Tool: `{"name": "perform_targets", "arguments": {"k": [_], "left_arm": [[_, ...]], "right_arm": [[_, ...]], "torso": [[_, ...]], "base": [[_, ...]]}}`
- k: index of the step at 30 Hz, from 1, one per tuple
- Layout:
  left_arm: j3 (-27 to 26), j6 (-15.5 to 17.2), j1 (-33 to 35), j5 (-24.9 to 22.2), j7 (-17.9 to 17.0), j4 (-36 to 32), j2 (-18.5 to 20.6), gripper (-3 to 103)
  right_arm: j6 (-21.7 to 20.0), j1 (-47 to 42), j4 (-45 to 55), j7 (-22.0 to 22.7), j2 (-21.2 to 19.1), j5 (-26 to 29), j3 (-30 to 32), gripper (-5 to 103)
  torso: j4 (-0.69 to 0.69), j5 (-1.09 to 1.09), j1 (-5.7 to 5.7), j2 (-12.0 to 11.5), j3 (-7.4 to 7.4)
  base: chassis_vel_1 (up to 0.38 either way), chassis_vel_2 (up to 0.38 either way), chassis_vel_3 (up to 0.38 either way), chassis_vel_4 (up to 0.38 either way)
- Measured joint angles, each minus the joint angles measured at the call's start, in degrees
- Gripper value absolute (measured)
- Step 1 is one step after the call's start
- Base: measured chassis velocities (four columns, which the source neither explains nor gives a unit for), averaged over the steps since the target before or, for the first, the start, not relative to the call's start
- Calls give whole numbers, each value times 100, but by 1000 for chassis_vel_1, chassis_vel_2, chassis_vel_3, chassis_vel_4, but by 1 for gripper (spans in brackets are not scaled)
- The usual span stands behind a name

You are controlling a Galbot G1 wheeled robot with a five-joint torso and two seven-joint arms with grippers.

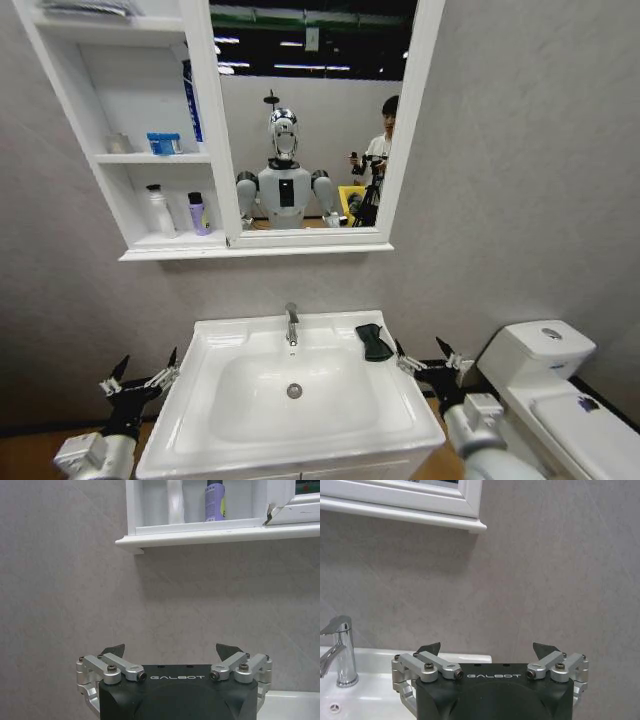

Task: Move facial cleanser and shampoo from washbasin to cabinet, then wipe washbasin with towel.

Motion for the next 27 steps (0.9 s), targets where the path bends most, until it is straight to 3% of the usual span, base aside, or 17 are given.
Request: {"name": "perform_targets", "arguments": {"k": [5,13,27], "left_arm": [[0,0,0,0,0,0,0,100],[0,0,0,0,0,0,0,100],[0,0,0,0,-2,0,0,100]], "right_arm": [[-205,115,52,248,-41,92,8,100],[-305,117,3,278,-109,258,-48,100],[-230,24,-41,265,-131,267,-122,100]], "torso": [[2,3,1,-1,2],[3,3,3,-3,2],[1,0,0,-1,1]], "base": [[0,0,0,0],[90,-94,-86,102],[251,-247,-258,246]]}}
